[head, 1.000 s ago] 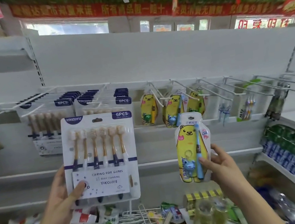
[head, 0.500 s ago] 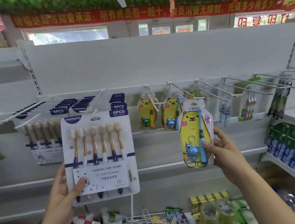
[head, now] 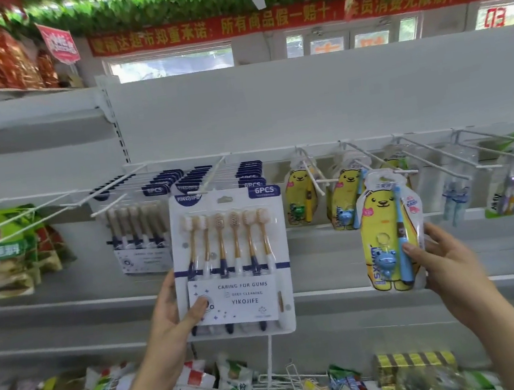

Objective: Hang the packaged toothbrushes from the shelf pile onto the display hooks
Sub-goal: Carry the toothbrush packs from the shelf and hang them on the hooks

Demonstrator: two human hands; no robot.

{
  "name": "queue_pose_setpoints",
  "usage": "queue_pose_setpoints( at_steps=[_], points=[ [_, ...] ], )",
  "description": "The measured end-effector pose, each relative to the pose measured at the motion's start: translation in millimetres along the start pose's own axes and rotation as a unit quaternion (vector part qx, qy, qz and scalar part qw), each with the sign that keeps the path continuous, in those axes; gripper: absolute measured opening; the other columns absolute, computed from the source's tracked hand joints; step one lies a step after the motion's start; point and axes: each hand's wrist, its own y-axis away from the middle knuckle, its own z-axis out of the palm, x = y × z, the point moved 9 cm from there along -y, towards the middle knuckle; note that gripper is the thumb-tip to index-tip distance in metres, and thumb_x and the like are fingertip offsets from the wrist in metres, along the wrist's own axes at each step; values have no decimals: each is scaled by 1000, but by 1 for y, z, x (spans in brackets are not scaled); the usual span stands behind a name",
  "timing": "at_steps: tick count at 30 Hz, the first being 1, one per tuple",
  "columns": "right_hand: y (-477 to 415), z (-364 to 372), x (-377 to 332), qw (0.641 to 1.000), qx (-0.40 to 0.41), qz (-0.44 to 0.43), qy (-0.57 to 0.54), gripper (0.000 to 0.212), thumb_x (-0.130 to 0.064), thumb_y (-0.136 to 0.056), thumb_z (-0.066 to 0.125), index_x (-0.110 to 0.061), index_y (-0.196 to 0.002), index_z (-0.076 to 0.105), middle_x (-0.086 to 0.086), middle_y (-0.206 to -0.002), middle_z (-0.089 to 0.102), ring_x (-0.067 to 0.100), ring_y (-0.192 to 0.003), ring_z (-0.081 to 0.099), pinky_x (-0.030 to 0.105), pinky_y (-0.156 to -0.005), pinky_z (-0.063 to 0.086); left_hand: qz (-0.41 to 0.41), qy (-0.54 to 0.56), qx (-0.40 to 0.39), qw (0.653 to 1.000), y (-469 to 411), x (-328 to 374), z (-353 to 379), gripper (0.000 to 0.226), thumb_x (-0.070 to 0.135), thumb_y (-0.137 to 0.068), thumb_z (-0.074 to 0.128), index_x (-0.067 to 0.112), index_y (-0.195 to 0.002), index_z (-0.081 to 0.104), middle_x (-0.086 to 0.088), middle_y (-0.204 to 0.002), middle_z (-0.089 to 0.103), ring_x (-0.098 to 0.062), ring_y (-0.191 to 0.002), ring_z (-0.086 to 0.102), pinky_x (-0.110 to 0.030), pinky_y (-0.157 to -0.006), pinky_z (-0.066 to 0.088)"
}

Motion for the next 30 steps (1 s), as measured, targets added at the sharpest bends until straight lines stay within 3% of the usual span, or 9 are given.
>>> queue_pose_setpoints(
  at_steps=[2,5,10,12,17,21,25,28,30],
  points=[
    [-2,3,2,1000,-6,3,2,99,-60,-28,96,-33,-117,63,5,-110,77,29,-92,76,43,-60,64,-1,-5,7,1000,-1,0,-2,85,50,-50,96,57,-120,49,8,-119,74,-10,-105,71,-37,-96,50],
    [-6,2,6,1000,-4,6,-13,115,-65,-17,95,-32,-122,62,5,-110,77,29,-93,76,41,-60,63,4,-2,3,1000,-2,-3,-4,83,47,-52,94,55,-121,50,6,-120,74,-10,-105,71,-35,-97,54],
    [-1,6,3,1000,-9,16,-12,106,-63,-28,94,-32,-123,62,6,-111,76,28,-93,76,43,-60,64,4,21,3,1000,3,-10,-12,107,57,-34,99,49,-129,52,2,-127,71,-21,-114,70,-50,-99,55],
    [-1,4,4,1000,-8,14,-7,119,-66,-21,95,-28,-128,60,6,-110,77,28,-93,76,43,-60,63,13,35,7,999,5,-12,-17,109,55,-34,100,46,-132,52,1,-127,71,-23,-115,70,-55,-102,51],
    [-3,3,4,1000,-7,8,-3,113,-68,-15,93,-35,-119,63,4,-107,78,27,-91,77,44,-61,64,25,51,30,998,9,-10,-29,78,27,-60,90,48,-125,52,7,-117,76,-19,-108,72,-57,-105,47],
    [-5,2,8,1000,-6,14,-5,110,-68,-14,94,-38,-115,64,3,-106,78,26,-90,77,42,-59,63,29,31,24,999,4,-7,-33,108,56,-35,100,45,-132,52,4,-122,74,-20,-111,72,-55,-100,52],
    [-8,-2,11,1000,17,13,17,127,-74,-10,90,-32,-126,60,1,-105,78,24,-88,77,41,-60,64,38,22,13,999,-7,-6,-37,93,44,-61,94,46,-142,49,-2,-133,69,-24,-122,66,-59,-107,46],
    [-9,-1,6,999,29,-4,37,103,-72,-24,91,-36,-116,62,-1,-104,78,20,-85,77,38,-63,64,52,28,5,998,-15,-2,-33,89,48,-61,95,49,-138,51,-1,-134,68,-20,-124,65,-49,-106,47],
    [-12,-1,6,999,33,-4,34,64,-47,-68,85,-31,-123,57,4,-108,76,18,-82,77,34,-63,64,59,20,3,998,-21,-2,-29,98,53,-55,95,45,-142,50,2,-135,68,-18,-125,64,-44,-105,49]
  ],
)
